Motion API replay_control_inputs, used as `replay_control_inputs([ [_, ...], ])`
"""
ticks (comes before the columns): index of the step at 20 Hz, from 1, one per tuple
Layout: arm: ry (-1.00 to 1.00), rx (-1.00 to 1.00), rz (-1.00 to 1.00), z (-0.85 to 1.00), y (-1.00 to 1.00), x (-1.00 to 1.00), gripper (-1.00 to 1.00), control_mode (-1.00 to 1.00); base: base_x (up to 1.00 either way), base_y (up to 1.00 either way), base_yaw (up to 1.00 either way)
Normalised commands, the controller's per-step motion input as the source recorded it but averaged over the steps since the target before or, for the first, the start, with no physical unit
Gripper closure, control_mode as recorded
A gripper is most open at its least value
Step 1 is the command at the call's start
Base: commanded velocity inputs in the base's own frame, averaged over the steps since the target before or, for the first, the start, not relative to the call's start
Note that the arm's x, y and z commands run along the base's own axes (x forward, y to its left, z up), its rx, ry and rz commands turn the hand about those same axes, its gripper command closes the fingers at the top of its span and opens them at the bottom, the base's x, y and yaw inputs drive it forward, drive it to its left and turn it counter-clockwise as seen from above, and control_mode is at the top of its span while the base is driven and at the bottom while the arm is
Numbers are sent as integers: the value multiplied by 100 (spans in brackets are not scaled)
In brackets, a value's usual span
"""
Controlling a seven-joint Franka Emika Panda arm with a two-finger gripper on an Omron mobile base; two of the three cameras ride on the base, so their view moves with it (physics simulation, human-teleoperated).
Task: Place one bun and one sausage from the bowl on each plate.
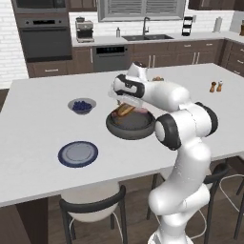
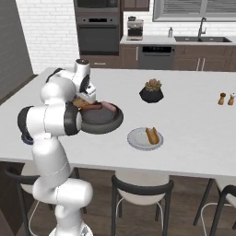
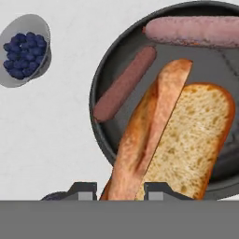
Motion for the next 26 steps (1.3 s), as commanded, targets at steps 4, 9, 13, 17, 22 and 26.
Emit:
replay_control_inputs([
  [4,0,-11,46,29,100,-76,100,-100,0,0,0],
  [9,5,-14,65,21,100,-49,100,-100,0,0,0],
  [13,14,-34,62,22,100,-59,100,-100,0,0,0],
  [17,20,-47,53,-2,100,-42,100,-100,0,0,0],
  [22,1,-12,20,-31,30,-10,100,-100,0,0,0],
  [26,-2,2,16,-72,27,6,100,-100,0,0,0],
])
